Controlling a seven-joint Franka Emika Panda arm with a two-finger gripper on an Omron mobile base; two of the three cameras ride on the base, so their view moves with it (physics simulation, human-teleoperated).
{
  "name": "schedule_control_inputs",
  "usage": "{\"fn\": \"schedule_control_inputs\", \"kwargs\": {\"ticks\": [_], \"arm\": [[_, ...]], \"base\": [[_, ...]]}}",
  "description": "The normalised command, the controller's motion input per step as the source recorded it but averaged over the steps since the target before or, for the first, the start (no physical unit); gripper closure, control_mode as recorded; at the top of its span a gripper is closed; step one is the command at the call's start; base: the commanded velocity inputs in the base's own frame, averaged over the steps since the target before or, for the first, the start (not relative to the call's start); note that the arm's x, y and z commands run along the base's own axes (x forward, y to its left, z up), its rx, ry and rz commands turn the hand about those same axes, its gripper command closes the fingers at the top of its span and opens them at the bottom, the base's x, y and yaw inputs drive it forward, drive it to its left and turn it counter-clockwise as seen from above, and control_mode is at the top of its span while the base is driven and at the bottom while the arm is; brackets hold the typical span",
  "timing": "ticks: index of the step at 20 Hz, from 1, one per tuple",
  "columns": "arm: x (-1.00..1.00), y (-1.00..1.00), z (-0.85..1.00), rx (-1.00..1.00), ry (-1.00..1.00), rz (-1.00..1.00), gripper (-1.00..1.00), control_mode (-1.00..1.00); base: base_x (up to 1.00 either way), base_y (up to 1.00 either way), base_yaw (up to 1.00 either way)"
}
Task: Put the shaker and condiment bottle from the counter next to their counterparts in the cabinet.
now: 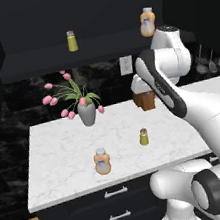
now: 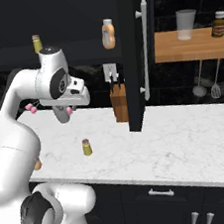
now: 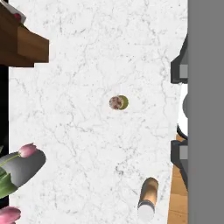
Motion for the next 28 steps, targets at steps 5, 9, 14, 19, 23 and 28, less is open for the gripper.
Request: {"fn": "schedule_control_inputs", "kwargs": {"ticks": [5, 9, 14, 19, 23, 28], "arm": [[-0.33, -0.15, 0.00, 0.05, -0.12, 0.00, -1.00, -1.00], [-0.39, -0.18, -0.10, 0.11, -0.37, 0.00, -1.00, -1.00], [0.15, -0.02, -0.69, 0.18, -0.35, 0.14, -1.00, -1.00], [0.33, -0.43, -0.41, 0.23, -0.28, 0.29, -1.00, -1.00], [0.17, -0.75, 0.00, 0.16, -0.07, 0.21, -1.00, -1.00], [0.00, -0.13, -0.01, 0.02, 0.00, 0.07, -1.00, -1.00]], "base": [[0.00, 0.00, 0.00], [0.00, 0.00, 0.00], [0.00, 0.00, 0.00], [0.00, 0.00, 0.00], [0.00, 0.00, 0.00], [0.00, 0.00, 0.00]]}}
